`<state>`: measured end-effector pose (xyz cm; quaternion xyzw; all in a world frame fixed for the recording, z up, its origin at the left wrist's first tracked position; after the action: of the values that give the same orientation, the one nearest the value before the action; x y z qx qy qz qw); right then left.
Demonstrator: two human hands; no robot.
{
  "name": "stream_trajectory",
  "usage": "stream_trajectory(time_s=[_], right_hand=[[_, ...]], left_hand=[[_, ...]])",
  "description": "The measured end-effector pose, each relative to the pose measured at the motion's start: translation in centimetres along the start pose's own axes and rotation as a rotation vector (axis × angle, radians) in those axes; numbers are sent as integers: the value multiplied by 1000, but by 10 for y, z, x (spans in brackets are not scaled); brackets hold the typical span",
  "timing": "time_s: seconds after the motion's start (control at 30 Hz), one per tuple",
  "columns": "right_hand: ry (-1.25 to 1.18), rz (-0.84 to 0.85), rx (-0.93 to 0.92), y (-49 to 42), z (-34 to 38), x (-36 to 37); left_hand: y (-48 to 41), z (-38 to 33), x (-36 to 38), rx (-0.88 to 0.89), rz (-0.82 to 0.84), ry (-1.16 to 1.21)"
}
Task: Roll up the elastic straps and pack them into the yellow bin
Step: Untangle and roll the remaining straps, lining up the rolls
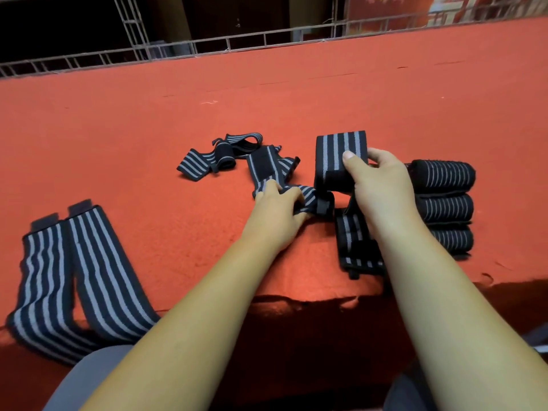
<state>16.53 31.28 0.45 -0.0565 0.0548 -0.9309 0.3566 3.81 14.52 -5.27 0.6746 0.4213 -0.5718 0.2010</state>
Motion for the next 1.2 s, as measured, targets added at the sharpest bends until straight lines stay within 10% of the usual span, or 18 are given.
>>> stream_trajectory(time_s=[0.3, 0.9, 1.2], right_hand=[[103, -15, -43, -10, -1, 4], [740, 38, 106, -31, -31, 45], [561, 96, -204, 13, 7, 87]], left_hand=[[25, 60, -57, -109, -224, 278], [83, 118, -65, -105, 28, 422], [87, 116, -66, -156, 32, 486]])
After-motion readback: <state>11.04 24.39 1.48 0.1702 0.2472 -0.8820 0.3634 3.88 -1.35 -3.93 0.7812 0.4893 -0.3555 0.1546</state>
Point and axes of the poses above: each hand's wrist, its own y-axis away from the middle knuckle, its own x-axis out of the palm, z = x × y, the point moved 10 cm from there along -y, towards the middle knuckle, and after that the axes turned 9 degrees about -y, right-handed, at the moved point
